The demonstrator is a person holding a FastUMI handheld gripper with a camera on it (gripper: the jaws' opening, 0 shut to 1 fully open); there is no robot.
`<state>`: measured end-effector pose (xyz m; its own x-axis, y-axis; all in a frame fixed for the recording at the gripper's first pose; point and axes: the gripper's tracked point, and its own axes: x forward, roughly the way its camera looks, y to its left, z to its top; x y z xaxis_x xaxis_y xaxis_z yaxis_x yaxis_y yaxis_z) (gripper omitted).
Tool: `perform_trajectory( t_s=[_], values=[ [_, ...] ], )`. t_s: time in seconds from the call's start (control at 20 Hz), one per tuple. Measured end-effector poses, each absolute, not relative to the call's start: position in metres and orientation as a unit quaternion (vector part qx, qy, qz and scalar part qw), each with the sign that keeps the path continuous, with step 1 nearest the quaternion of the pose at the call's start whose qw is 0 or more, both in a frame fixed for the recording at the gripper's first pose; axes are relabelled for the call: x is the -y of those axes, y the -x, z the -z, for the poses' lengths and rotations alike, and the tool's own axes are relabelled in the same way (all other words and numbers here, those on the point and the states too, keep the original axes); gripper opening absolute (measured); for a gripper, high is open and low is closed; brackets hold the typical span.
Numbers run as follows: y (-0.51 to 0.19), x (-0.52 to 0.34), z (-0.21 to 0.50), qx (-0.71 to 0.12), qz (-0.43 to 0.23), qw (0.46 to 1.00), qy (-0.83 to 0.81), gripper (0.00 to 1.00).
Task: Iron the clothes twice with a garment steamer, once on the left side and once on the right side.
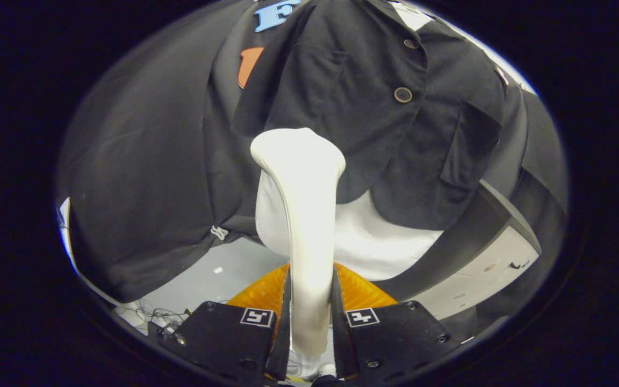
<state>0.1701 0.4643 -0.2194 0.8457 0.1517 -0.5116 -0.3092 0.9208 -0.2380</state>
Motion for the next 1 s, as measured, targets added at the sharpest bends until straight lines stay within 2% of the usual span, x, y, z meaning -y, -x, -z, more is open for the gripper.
perform_trajectory(
  t_s=[0.3,0.5,0.65,1.0],
  values=[
    [-0.166,-0.461,0.212,-0.253,-0.134,0.947,0.144,0.36],
    [-0.146,-0.439,0.179,-0.237,-0.158,0.952,0.115,0.36],
    [-0.125,-0.391,0.136,-0.204,-0.183,0.958,0.086,0.36],
    [-0.084,-0.213,0.044,-0.133,-0.139,0.981,0.022,0.36]
  ],
)
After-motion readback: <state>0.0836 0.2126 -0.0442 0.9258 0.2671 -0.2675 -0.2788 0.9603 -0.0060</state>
